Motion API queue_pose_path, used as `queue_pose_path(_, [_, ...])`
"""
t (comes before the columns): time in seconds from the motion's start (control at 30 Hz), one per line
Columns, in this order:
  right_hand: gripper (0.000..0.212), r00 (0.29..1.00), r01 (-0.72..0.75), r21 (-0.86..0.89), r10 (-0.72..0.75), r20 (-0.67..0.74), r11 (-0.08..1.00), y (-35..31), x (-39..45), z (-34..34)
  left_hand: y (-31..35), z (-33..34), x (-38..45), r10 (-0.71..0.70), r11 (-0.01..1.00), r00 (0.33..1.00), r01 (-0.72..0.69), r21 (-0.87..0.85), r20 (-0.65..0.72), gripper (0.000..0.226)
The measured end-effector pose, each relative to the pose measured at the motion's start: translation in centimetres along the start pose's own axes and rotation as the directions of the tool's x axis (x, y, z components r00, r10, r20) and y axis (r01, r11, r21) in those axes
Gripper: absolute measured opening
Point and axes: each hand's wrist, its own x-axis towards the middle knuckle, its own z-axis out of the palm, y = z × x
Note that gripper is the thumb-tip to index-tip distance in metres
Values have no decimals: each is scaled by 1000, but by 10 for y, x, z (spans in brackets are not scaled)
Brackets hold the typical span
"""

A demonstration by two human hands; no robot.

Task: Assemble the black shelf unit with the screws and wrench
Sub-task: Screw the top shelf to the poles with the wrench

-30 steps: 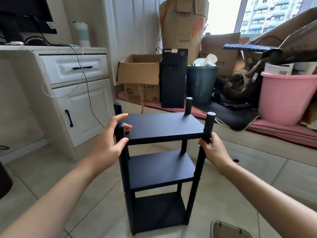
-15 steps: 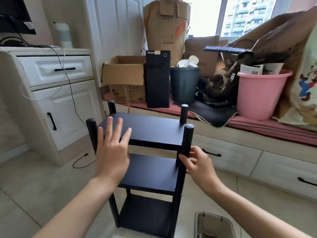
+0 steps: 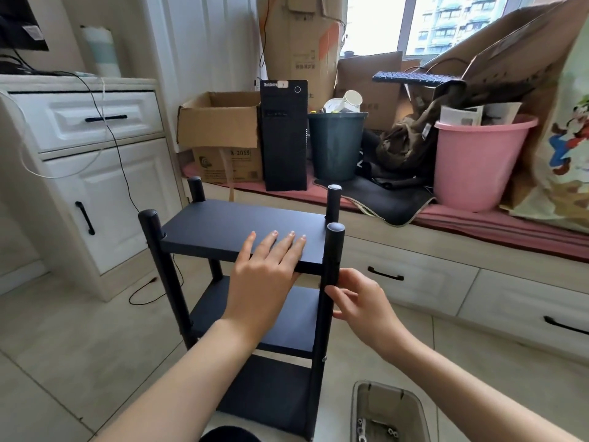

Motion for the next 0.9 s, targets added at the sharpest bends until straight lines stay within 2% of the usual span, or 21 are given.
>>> queue_pose_path(0.2, [19,999,20,-62,-18,35,998,-2,-3,1,1,-3,4,-12,999,1000,12,38,18,58])
queue_pose_path(0.43, [15,999,40,-85,-36,39,996,0,-5,0,4,-12,19,-109,994,991,107,-28,-77,53])
queue_pose_path(0.67, [11,999,13,-67,-11,37,998,-1,-8,0,2,-11,14,-89,996,991,86,-31,-99,60])
queue_pose_path(0.9, [14,1000,15,-62,-14,28,998,0,-8,-1,7,-1,-7,-28,999,999,27,-39,-28,60])
